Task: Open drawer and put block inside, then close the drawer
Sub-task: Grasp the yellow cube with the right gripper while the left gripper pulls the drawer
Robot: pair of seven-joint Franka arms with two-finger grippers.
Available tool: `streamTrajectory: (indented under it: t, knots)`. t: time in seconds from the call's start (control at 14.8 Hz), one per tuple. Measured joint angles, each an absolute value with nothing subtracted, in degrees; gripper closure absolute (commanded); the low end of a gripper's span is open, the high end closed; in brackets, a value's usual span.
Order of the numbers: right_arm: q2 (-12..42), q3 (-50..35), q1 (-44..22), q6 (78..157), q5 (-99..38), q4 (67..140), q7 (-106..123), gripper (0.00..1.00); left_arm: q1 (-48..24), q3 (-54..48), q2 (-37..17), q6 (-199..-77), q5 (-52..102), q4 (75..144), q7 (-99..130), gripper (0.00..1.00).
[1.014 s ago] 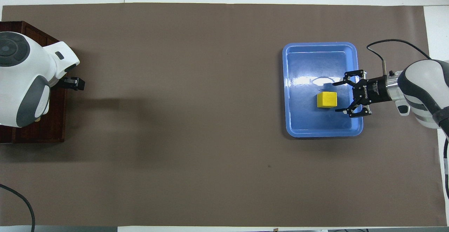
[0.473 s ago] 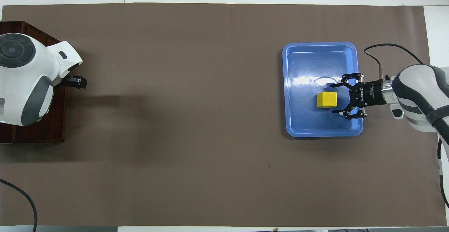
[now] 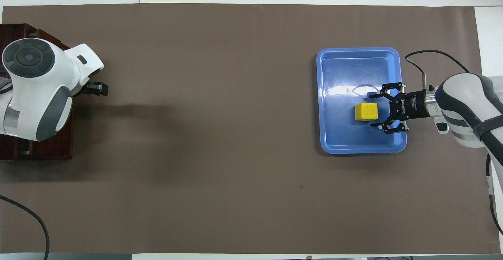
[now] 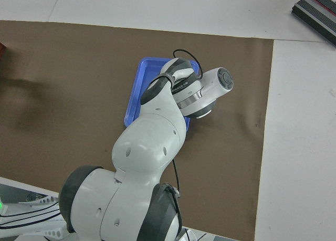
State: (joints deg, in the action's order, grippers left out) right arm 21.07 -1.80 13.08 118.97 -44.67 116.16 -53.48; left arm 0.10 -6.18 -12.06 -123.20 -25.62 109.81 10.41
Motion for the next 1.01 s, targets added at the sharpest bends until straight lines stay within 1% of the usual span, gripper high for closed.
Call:
streamTrajectory:
  t: [0.47, 0.88, 0.95, 1.01]
  knots:
    - [21.1, -1.9, 12.3, 119.9, -44.7, 116.7, -53.5, 0.07, -5.8, -6.4, -12.1, -121.9, -24.6, 109.6, 15.8, 0.0]
    - [21.1, -1.9, 12.2, 120.2, -44.7, 117.0, -52.9, 0.09, -7.8, -6.4, -12.1, -121.4, -20.3, 108.8, 17.4, 0.0]
    - [21.1, -1.9, 12.2, 120.3, -44.7, 117.0, -52.7, 0.16, -8.1, -6.4, -12.1, -121.3, -19.9, 108.6, 18.0, 0.0]
    - [21.1, -1.9, 12.2, 120.3, -44.7, 117.0, -52.5, 0.26, -8.4, -6.4, -12.1, -121.2, -19.1, 108.2, 18.3, 0.0]
